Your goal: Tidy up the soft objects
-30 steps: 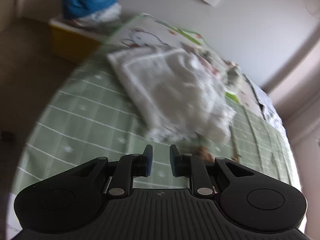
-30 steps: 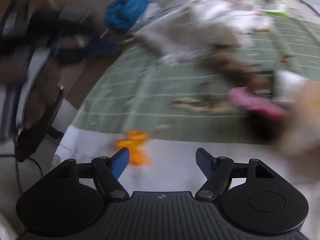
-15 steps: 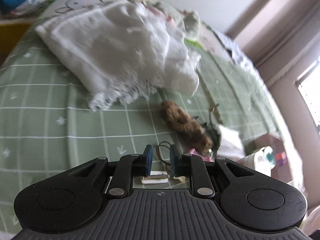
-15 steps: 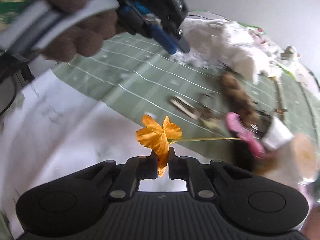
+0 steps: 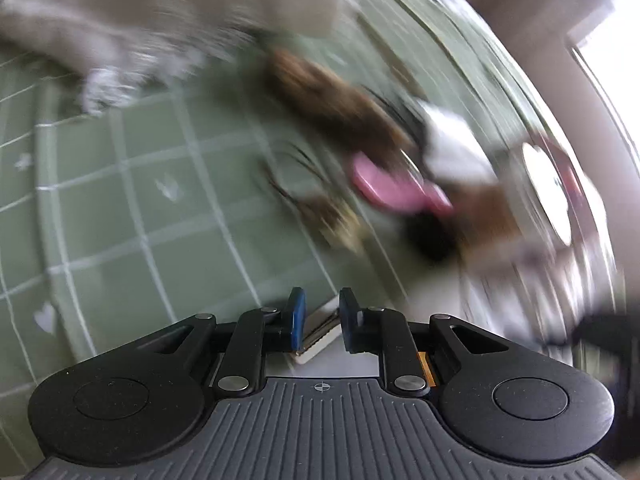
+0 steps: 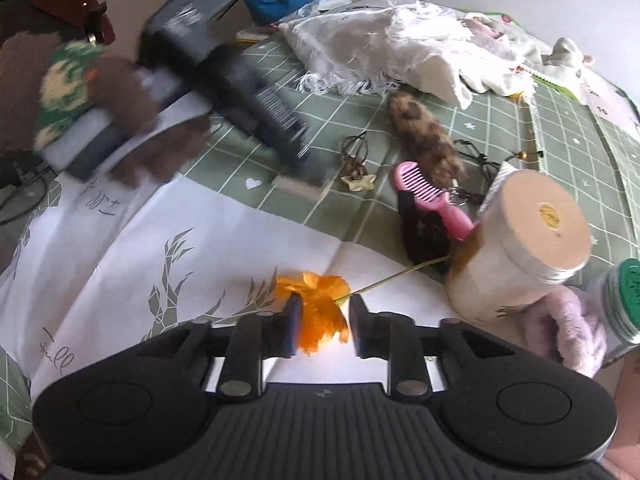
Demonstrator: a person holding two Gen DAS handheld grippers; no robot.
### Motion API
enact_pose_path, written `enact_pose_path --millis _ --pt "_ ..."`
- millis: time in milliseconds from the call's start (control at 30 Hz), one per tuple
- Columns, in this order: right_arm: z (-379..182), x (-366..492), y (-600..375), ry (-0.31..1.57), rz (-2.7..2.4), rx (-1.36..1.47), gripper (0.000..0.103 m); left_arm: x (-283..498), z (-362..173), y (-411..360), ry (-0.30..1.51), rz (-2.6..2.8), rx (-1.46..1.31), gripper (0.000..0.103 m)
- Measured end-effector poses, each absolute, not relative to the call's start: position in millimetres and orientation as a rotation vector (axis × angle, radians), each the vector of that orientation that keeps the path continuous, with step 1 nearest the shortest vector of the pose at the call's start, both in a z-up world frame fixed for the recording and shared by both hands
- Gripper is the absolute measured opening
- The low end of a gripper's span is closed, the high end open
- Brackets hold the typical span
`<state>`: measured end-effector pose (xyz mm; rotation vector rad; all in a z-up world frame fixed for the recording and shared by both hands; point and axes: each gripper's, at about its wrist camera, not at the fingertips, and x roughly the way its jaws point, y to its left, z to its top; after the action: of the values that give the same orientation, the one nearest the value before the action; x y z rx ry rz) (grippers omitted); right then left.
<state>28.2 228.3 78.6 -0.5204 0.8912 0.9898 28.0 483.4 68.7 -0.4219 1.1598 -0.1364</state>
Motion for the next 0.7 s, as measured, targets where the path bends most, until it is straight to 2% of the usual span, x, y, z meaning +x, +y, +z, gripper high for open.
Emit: enact_pose_path --millis 100,167,400,467,533,700 --pt "82 28 221 0.895 0.97 -0.513 0.05 14 83 473 1.147 -0.174 -0.345 0.021" --pt "82 26 219 0.895 0.945 -0.513 0.054 10 91 465 1.121 -0.17 -0.246 0.021" --pt "83 12 218 0.889 0.935 -0.54 0.054 4 84 419 1.175 -0.325 0.107 0.021" --pt "84 10 218 0.885 0.942 -0.541 0.054 3 76 409 1.21 -0.365 0.175 0.026" --pt "85 9 217 0.882 0.939 -0.544 0.054 2 73 402 1.204 -0.36 0.264 0.026" --pt "87 12 213 0.878 0.92 -0.536 0.054 5 98 406 1.147 -0.374 0.194 0.026"
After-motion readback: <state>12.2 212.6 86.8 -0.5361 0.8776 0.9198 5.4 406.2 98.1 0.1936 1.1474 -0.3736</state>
